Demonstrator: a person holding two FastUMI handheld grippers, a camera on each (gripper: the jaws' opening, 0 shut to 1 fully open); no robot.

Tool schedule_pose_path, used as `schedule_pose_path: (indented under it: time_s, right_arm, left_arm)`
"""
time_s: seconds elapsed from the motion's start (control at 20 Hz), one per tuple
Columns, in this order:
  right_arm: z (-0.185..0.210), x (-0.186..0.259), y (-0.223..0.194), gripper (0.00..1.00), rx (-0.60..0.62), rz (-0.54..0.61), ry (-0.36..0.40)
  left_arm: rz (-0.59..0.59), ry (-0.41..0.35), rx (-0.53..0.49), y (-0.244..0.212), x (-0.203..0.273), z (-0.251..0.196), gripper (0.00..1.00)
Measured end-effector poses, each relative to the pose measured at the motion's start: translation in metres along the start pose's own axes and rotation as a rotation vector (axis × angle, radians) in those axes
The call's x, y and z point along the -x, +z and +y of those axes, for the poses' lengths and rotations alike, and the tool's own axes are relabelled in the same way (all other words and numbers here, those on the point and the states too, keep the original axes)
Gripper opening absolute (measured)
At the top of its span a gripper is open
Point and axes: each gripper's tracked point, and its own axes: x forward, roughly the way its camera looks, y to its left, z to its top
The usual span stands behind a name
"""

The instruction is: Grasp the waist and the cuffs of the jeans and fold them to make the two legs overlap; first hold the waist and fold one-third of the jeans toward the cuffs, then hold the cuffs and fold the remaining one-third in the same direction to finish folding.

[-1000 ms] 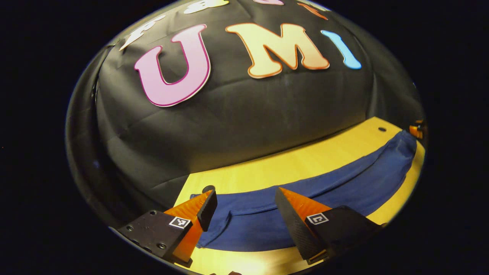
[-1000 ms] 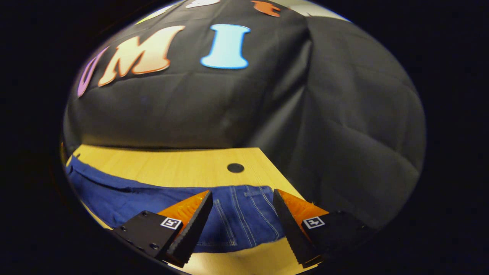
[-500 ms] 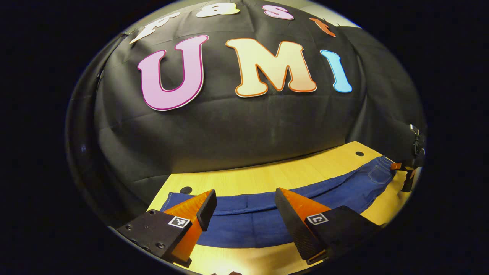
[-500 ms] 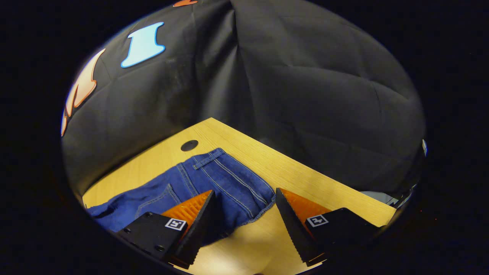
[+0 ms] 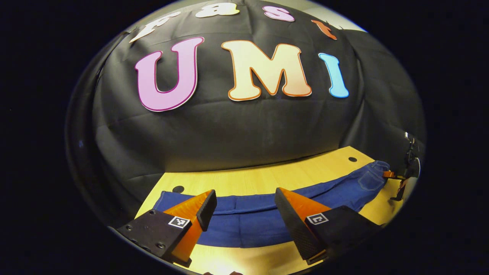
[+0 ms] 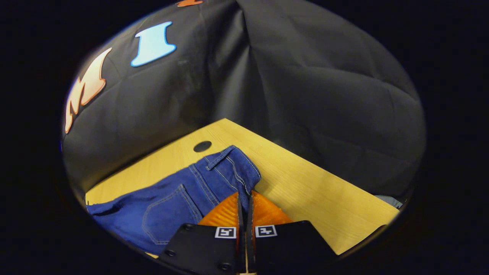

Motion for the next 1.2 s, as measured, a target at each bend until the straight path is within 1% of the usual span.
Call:
schedule_pose_path:
  time_s: [0.05,0.1,0.15,0.2,0.25,0.3,0.35,0.45,0.5,0.6,0.75,0.8,0.95,1.05,1.2]
  right_arm:
    - [0.005,0.010,0.011,0.04,-0.005,-0.026,0.021]
    - [0.012,0.018,0.025,0.01,-0.006,-0.060,0.041]
    - [0.023,0.033,0.039,0.03,-0.010,-0.097,0.070]
    - [0.035,0.044,0.050,0.01,-0.008,-0.118,0.087]
    - [0.048,0.055,0.060,0.03,-0.009,-0.150,0.110]
    - [0.060,0.069,0.069,0.00,-0.009,-0.175,0.133]
    - [0.073,0.081,0.071,0.03,0.000,-0.197,0.155]
    - [0.121,0.106,0.074,0.03,0.038,-0.230,0.214]
    - [0.138,0.114,0.073,0.03,0.058,-0.237,0.236]
    - [0.185,0.136,0.072,0.03,0.105,-0.253,0.303]
    - [0.249,0.166,0.056,0.03,0.160,-0.260,0.386]
    - [0.269,0.169,0.048,0.03,0.174,-0.262,0.404]
    - [0.315,0.190,0.020,0.03,0.235,-0.256,0.467]
    - [0.347,0.198,0.005,0.03,0.233,-0.240,0.527]
    - [0.385,0.212,-0.022,0.03,0.181,-0.198,0.607]
  left_arm:
    - [-0.005,-0.008,0.015,0.001,0.003,0.003,0.95]
    - [-0.010,-0.006,0.026,0.000,0.006,0.010,0.95]
    - [-0.016,0.000,0.037,0.001,0.010,0.019,0.95]
    - [-0.027,0.001,0.052,0.002,0.013,0.027,0.95]
    - [-0.036,-0.004,0.066,0.002,0.016,0.035,0.95]
    - [-0.042,-0.014,0.071,0.001,0.019,0.041,0.95]
    - [-0.049,-0.014,0.069,0.001,0.022,0.050,0.95]
    - [-0.043,-0.013,0.059,0.000,0.030,0.070,0.95]
    - [-0.041,-0.015,0.054,-0.002,0.033,0.076,0.95]
    - [-0.046,-0.022,0.047,0.000,0.040,0.092,0.95]
    - [-0.033,-0.010,0.050,-0.006,0.047,0.118,0.95]
    - [-0.028,-0.006,0.056,-0.009,0.049,0.126,0.95]
    - [-0.015,0.008,0.064,-0.018,0.058,0.149,0.95]
    - [-0.002,0.018,0.068,-0.026,0.062,0.163,0.95]
    - [0.020,0.032,0.075,-0.040,0.073,0.185,0.95]
